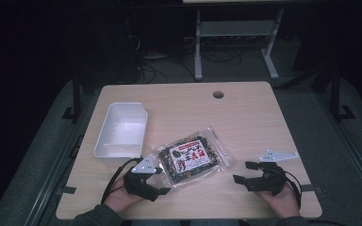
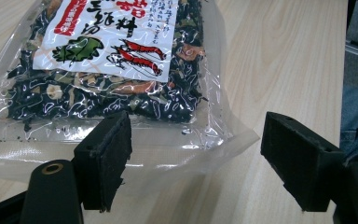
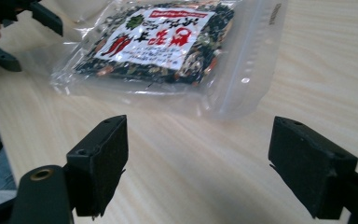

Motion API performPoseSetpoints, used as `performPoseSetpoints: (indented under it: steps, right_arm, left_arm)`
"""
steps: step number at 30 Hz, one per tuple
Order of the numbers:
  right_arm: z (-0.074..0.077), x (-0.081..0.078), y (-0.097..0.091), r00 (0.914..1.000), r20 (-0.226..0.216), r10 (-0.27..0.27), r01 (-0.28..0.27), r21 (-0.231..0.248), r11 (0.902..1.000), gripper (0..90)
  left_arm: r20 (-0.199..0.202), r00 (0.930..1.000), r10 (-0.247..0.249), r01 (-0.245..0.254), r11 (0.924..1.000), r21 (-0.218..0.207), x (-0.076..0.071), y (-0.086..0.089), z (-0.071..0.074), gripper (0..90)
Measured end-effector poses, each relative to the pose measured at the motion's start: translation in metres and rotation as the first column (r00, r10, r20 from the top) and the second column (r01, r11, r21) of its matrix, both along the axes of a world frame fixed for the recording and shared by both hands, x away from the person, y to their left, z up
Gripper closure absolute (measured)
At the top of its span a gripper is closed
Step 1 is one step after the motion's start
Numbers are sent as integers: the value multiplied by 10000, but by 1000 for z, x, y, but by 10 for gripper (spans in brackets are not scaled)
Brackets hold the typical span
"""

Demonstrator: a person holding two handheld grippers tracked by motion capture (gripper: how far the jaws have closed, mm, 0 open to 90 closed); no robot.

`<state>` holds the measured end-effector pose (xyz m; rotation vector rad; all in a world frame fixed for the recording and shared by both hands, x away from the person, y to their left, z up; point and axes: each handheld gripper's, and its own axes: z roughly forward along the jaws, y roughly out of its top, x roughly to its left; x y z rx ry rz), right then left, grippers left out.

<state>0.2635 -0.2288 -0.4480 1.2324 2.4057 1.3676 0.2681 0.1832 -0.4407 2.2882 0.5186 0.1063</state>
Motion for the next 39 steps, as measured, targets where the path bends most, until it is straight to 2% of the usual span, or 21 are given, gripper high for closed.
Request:
performPoseSetpoints:
  steps: [8, 13, 18, 22, 24, 25, 33, 39]
  right_arm:
    - [3, 16, 0, 9989, -201, -430, 428, -121, 9990, 200]
    - [2, 29, 0, 9958, -594, -702, 700, -57, 9975, 249]
    - [-4, 43, 8, 9886, -1151, -974, 962, -162, 9952, 307]
    - [-8, 47, 13, 9835, -1479, -1046, 1005, -344, 9943, 320]
    - [-10, 49, 14, 9799, -1666, -1097, 1066, -273, 9939, 329]
    - [-12, 51, 15, 9751, -1902, -1144, 1134, -158, 9934, 336]
    - [-20, 56, 17, 9626, -2413, -1235, 1291, 75, 9916, 421]
    - [-23, 59, 19, 9598, -2536, -1201, 1294, 206, 9914, 469]
  left_arm:
    - [-6, 10000, 12, -12, 10000, -19, 2, -1, -1, 239]
    - [2, 10000, 1, -1, 10000, -50, 2, -1, -1, 247]
    - [-5, 10000, -9, 9, 10000, -53, 2, -1, -1, 247]
    - [22, 10000, -46, 46, 10000, -31, 2, -1, 0, 247]
    - [30, 10000, -40, 40, 10000, -37, 1, 0, 0, 247]
    - [30, 10000, -31, 31, 10000, -39, 1, 0, 0, 247]
    - [48, 10000, -79, 79, 10000, -41, 1, 0, 0, 247]
    - [43, 10000, -88, 88, 9999, -59, 1, 0, 0, 247]
